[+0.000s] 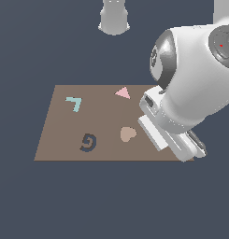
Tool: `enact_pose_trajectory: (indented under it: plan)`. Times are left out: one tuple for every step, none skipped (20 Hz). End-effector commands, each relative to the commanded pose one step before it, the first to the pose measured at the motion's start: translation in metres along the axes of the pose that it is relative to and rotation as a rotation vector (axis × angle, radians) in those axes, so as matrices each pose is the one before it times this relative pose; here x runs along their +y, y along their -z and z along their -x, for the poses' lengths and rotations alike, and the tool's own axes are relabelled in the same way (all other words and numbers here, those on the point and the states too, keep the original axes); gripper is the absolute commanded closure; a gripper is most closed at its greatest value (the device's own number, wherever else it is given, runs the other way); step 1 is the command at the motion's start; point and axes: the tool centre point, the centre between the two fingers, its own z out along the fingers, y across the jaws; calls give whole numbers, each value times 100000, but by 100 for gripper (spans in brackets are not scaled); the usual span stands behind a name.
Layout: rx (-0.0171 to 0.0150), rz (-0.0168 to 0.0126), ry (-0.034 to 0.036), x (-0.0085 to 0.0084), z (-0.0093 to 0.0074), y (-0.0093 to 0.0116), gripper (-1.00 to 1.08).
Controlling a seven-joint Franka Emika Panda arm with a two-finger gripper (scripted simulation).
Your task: Insert a designated object into the corresponding slot on a board.
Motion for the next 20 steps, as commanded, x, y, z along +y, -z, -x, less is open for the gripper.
enact_pose_trajectory:
  plan:
    - [33,-41,3908,790,-776,66,108]
    - [0,-3,1805,357,-331,20,108]
    - [0,-3,1904,377,-351,21,108]
    - [0,-3,2001,396,-371,22,108]
    - [0,-3,2100,415,-391,23,108]
    - [0,-3,2198,434,-410,24,108]
    - [1,-3,2294,453,-431,25,108]
    - [1,-4,2392,472,-450,26,108]
    - [1,-4,2488,491,-471,27,108]
    - [1,-3,2570,507,-489,28,108]
    - [1,-3,2577,509,-493,28,108]
    - [1,-3,2575,508,-495,28,108]
    - [1,-3,2570,508,-497,28,108]
    - [1,-3,2566,506,-498,28,108]
    - [1,-2,2562,506,-500,28,108]
    - [1,-2,2555,505,-502,27,108]
    - [1,-2,2547,503,-502,27,108]
    - [1,-2,2539,502,-503,27,108]
    - [1,-1,2532,500,-504,27,108]
    - [1,-1,2522,498,-505,27,108]
